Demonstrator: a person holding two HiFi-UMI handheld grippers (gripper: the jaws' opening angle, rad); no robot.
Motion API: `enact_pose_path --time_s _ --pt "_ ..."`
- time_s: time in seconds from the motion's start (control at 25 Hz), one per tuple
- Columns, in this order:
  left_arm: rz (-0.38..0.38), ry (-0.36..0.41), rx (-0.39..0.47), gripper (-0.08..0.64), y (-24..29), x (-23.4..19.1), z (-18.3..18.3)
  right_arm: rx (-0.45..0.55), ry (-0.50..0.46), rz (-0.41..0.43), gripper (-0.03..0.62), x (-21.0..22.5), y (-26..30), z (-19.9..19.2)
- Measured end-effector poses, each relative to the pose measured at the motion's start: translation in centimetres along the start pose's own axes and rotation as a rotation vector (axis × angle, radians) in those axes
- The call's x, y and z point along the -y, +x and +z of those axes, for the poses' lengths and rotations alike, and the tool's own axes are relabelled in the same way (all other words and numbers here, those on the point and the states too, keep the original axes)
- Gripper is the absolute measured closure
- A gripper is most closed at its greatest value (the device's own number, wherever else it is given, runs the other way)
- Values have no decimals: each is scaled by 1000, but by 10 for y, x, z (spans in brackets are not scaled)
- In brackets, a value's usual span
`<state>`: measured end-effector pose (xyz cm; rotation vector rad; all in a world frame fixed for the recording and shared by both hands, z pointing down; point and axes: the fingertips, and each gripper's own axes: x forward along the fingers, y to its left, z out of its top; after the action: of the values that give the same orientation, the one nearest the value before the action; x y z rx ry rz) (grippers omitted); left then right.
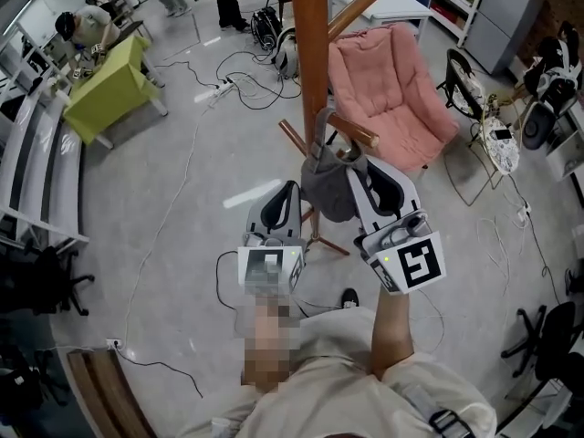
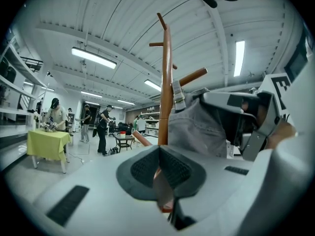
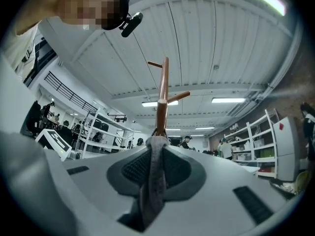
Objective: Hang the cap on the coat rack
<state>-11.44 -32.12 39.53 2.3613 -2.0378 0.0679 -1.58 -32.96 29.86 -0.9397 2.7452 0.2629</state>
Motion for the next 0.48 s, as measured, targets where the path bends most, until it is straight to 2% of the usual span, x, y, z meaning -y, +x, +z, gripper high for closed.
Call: enact_pose_path --time_s 0.48 --pt "-94 -2 -15 552 -17 1 -7 -62 52 -174 456 4 -25 -16"
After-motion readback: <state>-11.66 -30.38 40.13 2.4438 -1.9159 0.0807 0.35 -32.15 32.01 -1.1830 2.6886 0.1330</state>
